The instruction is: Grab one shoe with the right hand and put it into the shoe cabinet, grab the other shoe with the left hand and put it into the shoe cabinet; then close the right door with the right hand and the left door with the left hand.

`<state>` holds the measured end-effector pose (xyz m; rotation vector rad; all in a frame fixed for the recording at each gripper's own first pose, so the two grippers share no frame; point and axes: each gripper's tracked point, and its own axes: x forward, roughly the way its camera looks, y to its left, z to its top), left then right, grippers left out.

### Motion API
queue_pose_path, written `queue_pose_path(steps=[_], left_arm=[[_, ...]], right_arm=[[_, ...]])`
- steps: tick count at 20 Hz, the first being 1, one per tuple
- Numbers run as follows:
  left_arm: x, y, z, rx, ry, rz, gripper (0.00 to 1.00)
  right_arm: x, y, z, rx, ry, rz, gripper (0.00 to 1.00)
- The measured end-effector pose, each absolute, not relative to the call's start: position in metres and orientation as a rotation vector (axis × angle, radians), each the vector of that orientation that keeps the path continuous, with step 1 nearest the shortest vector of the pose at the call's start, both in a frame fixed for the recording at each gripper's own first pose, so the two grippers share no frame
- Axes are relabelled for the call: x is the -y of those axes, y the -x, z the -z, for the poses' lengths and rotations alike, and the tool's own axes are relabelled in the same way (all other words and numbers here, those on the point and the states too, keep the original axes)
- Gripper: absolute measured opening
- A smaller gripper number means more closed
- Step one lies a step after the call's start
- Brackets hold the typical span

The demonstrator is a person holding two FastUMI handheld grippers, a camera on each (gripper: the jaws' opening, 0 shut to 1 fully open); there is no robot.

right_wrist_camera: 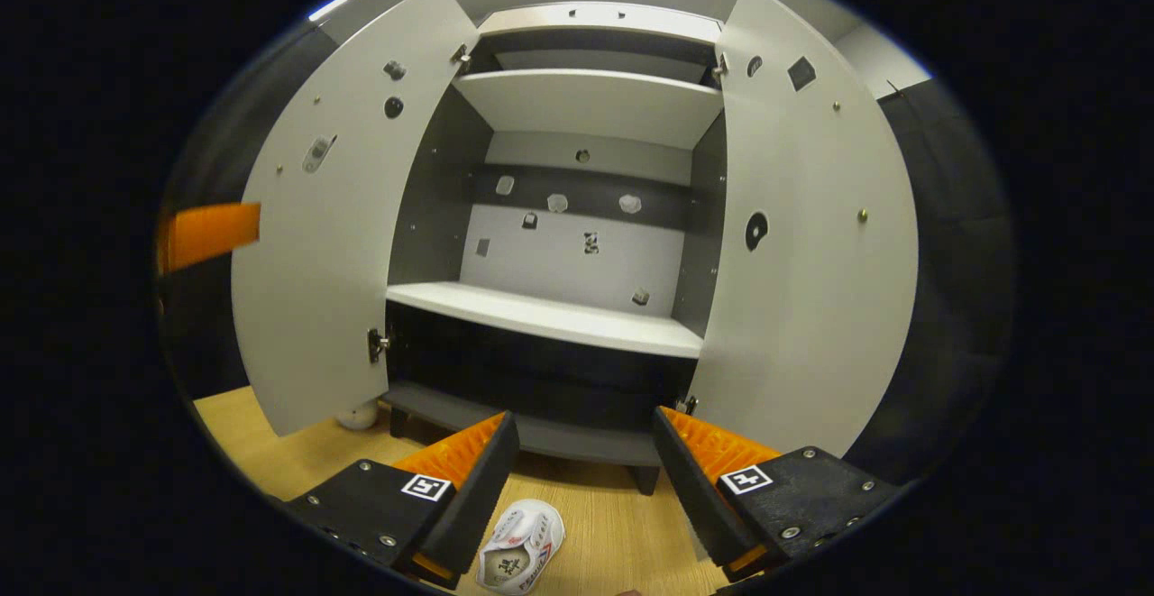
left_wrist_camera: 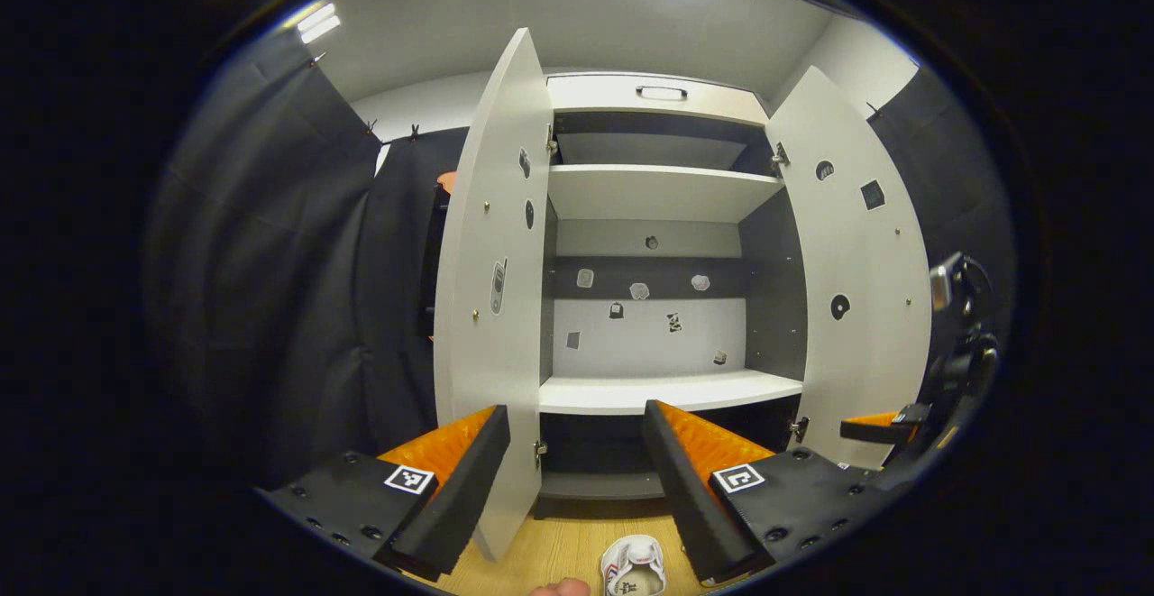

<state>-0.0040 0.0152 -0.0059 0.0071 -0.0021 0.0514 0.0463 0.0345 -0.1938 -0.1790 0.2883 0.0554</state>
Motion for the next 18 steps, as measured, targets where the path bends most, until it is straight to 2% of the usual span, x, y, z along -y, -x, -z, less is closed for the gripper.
queue_pose_path(steps=[4, 7, 14, 18], left_arm=[[-0.024, 0.004, 0.009, -0.007, 0.0, -0.066, 0.96], [-0.028, 0.004, 0.013, -0.015, 0.019, -0.073, 0.96], [-0.031, 0.005, 0.015, -0.021, 0.009, -0.072, 0.96], [-0.032, 0.005, 0.017, -0.033, 0.001, -0.076, 0.96]], right_arm=[[-0.036, -0.031, 0.302, -0.53, 0.142, -0.071, 0.92], [-0.03, -0.017, 0.359, -0.679, 0.14, -0.073, 0.91], [-0.019, -0.015, 0.433, -0.83, 0.227, -0.066, 0.87], [-0.024, -0.041, 0.444, -0.817, 0.157, -0.062, 0.8]])
